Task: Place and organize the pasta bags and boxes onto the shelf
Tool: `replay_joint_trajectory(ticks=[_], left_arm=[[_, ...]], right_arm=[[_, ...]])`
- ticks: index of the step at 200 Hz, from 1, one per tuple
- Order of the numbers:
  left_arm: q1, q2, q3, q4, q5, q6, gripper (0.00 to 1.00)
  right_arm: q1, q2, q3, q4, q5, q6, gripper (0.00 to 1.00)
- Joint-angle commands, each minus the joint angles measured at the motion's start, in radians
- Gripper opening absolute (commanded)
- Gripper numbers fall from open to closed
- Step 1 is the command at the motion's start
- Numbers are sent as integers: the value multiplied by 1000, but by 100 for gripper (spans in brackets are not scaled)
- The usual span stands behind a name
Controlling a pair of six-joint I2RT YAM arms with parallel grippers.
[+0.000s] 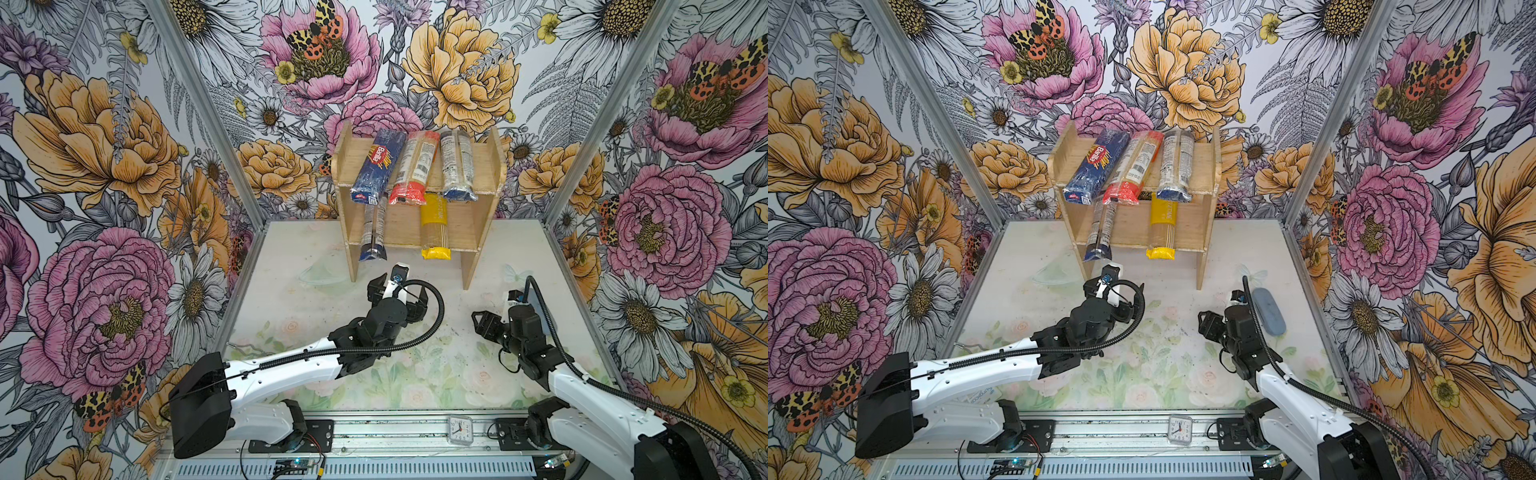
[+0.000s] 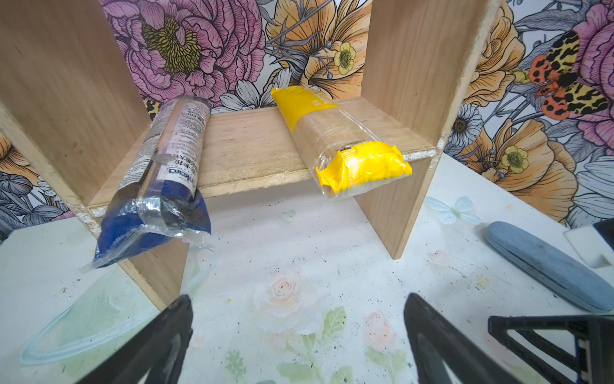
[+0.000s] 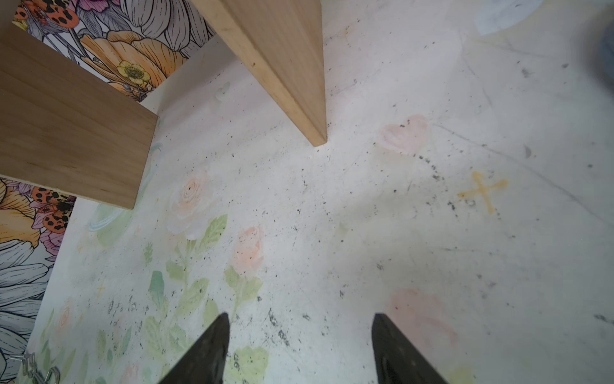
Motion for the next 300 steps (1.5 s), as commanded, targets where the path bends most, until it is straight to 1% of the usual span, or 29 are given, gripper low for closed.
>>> replay_joint_trajectory(ticks=[1, 22, 48, 119, 173, 192, 220, 262, 300], left_arm=[[15, -39, -31, -22, 48, -32, 99], [30, -56, -52, -24, 79, -56, 99], [33, -76, -57, -49, 86, -59, 99], [40, -75, -73, -71, 133, -59, 98], [58, -94, -100, -82, 152, -71, 97], [80, -113, -117, -85, 150, -52, 97], [136, -155, -144, -83, 173, -37, 97], [199, -217, -179, -106, 201, -15, 97], [242, -268, -224, -105, 230, -17, 97]], right_arm=[[-3, 31, 54, 6, -66, -58, 69], [-2, 71, 79, 2, -100, -88, 69], [0, 109, 104, -1, -150, -147, 69], [0, 115, 139, -27, -169, -217, 70], [0, 121, 220, -140, -167, -329, 71], [-1, 131, 259, -182, -164, -384, 71], [-1, 143, 285, -183, -151, -431, 72], [-6, 144, 324, -184, -137, -473, 72], [-10, 158, 347, -183, -92, -512, 72]])
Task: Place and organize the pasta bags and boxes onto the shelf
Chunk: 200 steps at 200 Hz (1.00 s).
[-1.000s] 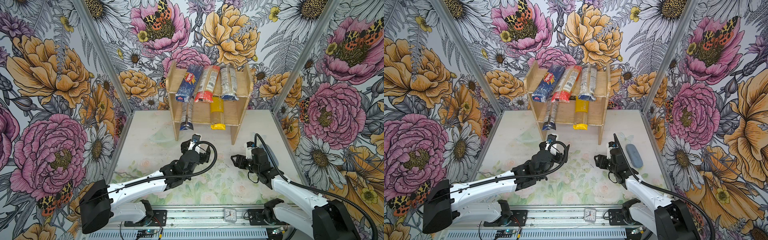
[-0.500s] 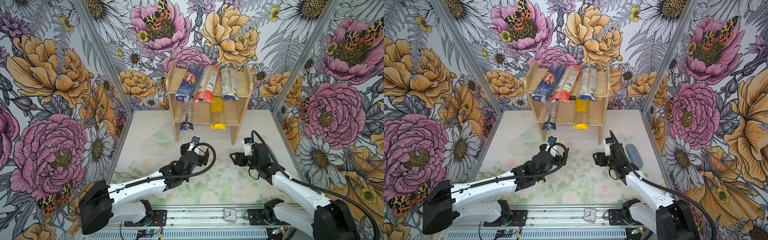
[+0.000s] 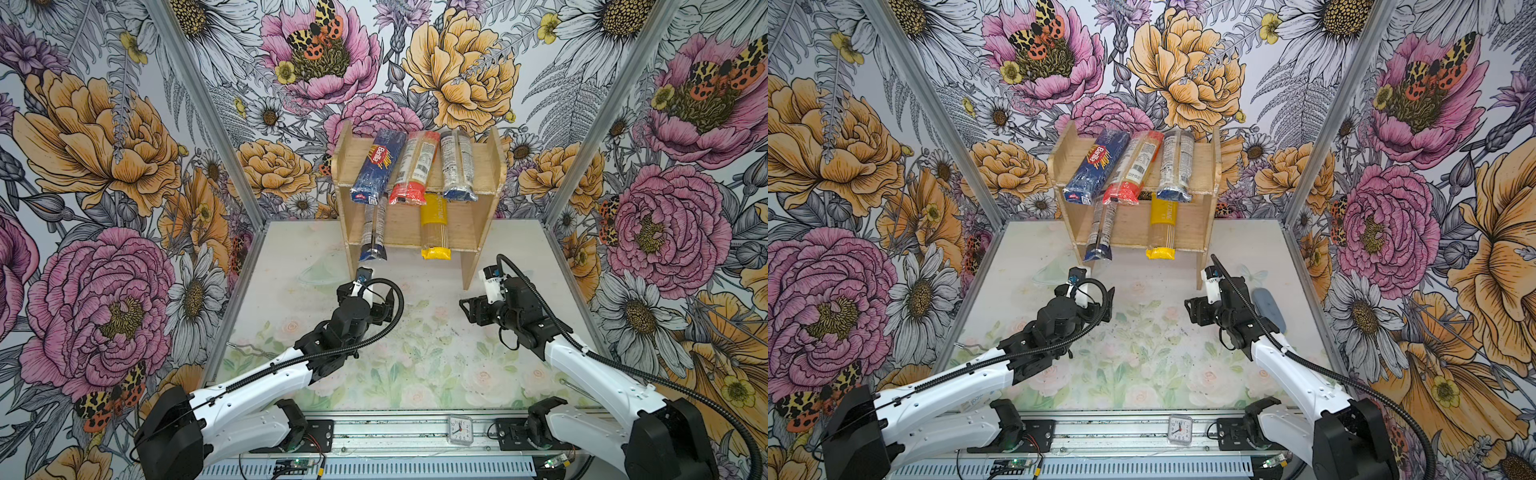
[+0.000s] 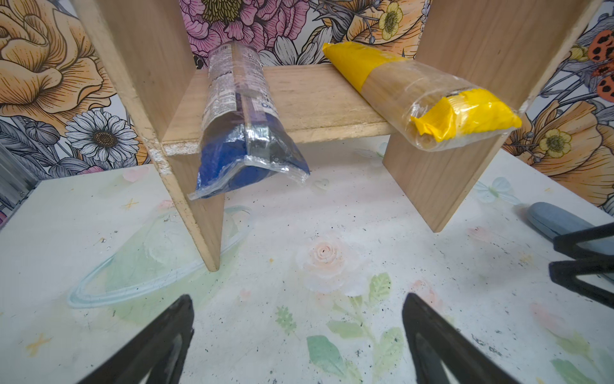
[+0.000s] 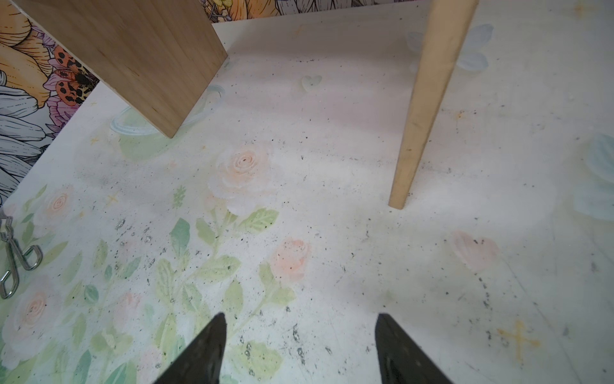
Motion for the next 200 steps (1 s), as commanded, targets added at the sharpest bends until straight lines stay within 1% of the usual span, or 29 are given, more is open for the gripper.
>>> replay_joint_trajectory(ticks=[1, 58, 80, 93, 104, 129, 200], left_arm=[[27, -35, -32, -12, 46, 12, 97], [79, -81, -72, -13, 94, 16, 97], [102, -92, -97, 16, 132, 47, 92], [116, -97, -109, 31, 138, 57, 91], [132, -99, -116, 39, 144, 60, 92], [176, -101, -116, 39, 152, 54, 99], [307, -100, -123, 58, 216, 57, 99]], right_arm=[[-8, 18, 42, 2, 43, -49, 72], [-20, 69, 63, 4, 69, -102, 72], [-27, 85, 66, 10, 100, -123, 73], [-37, 102, 65, 17, 101, -131, 73], [-44, 120, 67, 24, 102, -139, 73], [-51, 153, 73, 44, 103, -153, 73], [-87, 211, 89, 73, 102, -178, 73]])
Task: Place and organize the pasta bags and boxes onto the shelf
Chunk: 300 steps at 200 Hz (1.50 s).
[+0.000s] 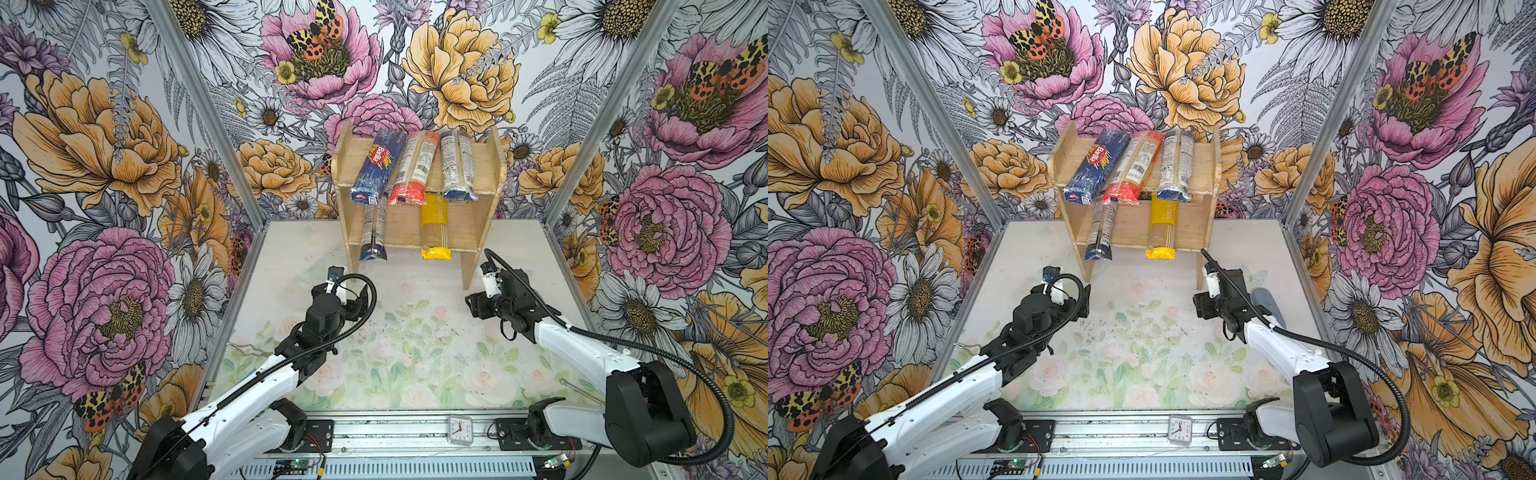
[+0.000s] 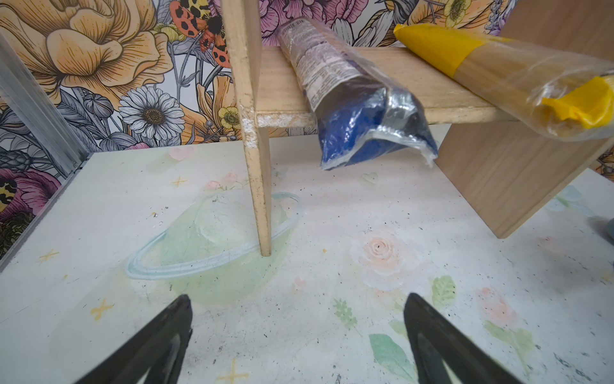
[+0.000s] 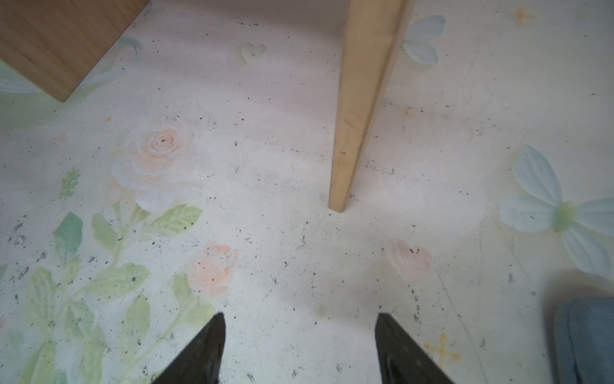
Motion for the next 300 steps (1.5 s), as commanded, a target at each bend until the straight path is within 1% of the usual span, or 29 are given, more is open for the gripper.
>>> replay_joint_trajectory(ticks=[1, 29, 93, 125, 128, 134, 151, 172, 190, 207, 218, 248, 300], left_arm=[[35, -9, -17, 33, 45, 19, 99], [82, -3, -14, 40, 63, 31, 99], [243, 0, 6, 37, 142, 51, 99], [325, 11, -13, 87, 161, 49, 99], [332, 14, -16, 93, 189, 49, 99], [349, 20, -22, 109, 206, 51, 99], [395, 48, -37, 140, 216, 46, 99], [446, 85, -48, 169, 253, 44, 99], [476, 112, -65, 224, 290, 51, 99], [501, 135, -85, 279, 291, 54, 99], [525, 149, -95, 302, 290, 46, 99], [588, 189, -119, 370, 336, 20, 99], [646, 289, -133, 494, 359, -3, 99]], right_arm=[[-15, 14, 37, 39, 15, -21, 73], [-52, 28, 43, 57, 9, -18, 73], [-163, 65, 36, 148, -40, -20, 73], [-203, 106, 49, 179, -41, -35, 73], [-207, 109, 51, 181, -40, -37, 73], [-215, 117, 51, 187, -40, -39, 73], [-247, 143, 63, 203, -50, -40, 73], [-279, 174, 65, 246, -54, -36, 73], [-287, 193, 54, 300, -45, -43, 73], [-290, 215, 54, 334, -31, -41, 73], [-289, 229, 53, 353, -28, -36, 73], [-290, 262, 47, 388, -27, -33, 72], [-290, 270, 9, 481, -28, -34, 72]])
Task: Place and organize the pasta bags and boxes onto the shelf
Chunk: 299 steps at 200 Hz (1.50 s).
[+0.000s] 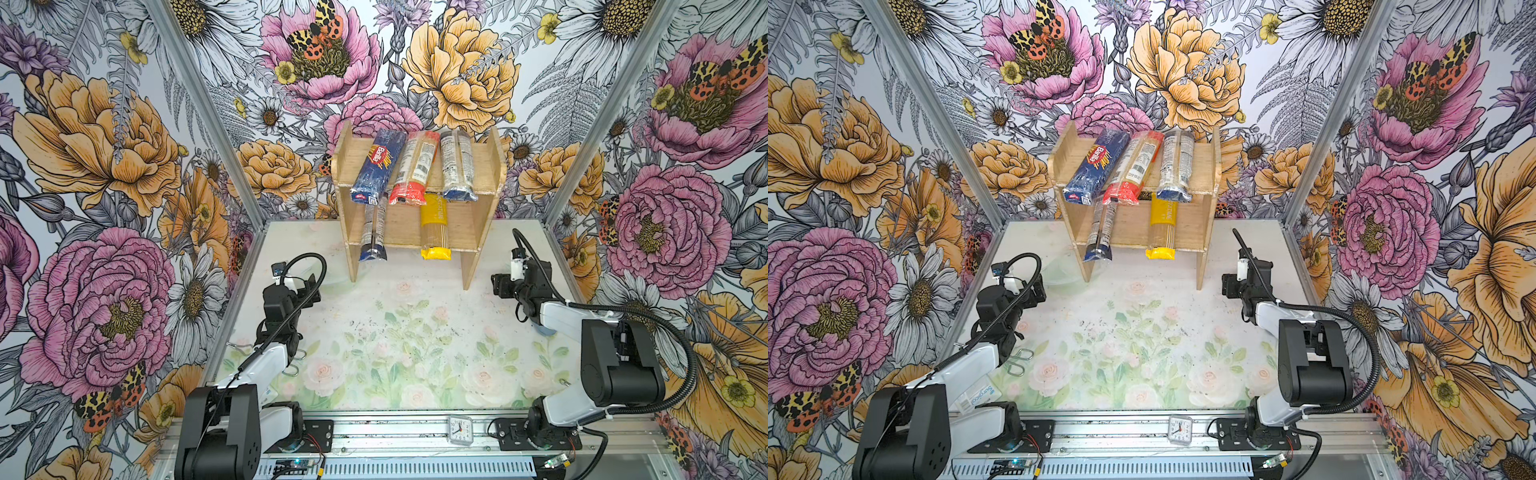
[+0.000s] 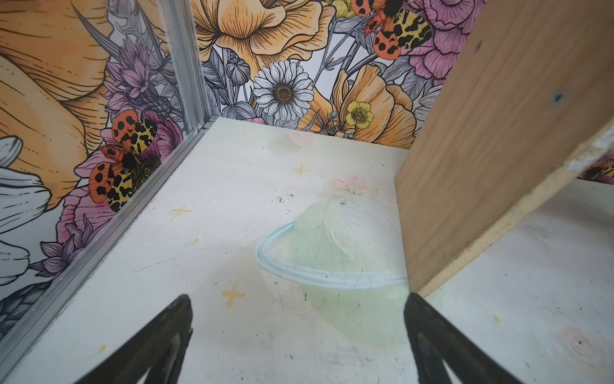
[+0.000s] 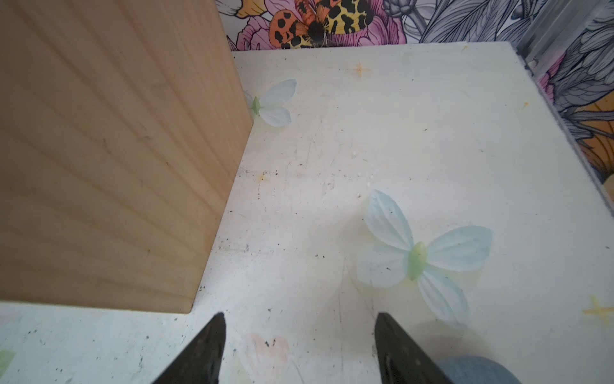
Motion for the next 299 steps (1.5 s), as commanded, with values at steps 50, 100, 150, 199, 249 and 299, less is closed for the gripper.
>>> replay_joint_trajectory(ticks=[50, 100, 150, 199, 249, 299], left_arm=[[47, 113, -37, 217, 43, -37, 99], [77, 165, -47, 330, 117, -35, 99], [78, 263, -137, 618, 93, -29, 99], [76, 302, -157, 689, 109, -21, 99], [65, 372, -155, 746, 94, -14, 99], [29, 359, -42, 517, 106, 36, 99]], right_arm=[[-1, 17, -24, 140, 2, -10, 72], [-2, 17, -63, 231, 3, -21, 72], [-3, -13, -131, 322, 5, -20, 72], [-3, -32, -192, 419, 26, -10, 72], [-4, -35, -215, 458, 43, -3, 72], [-6, -26, -268, 557, 94, 17, 73]])
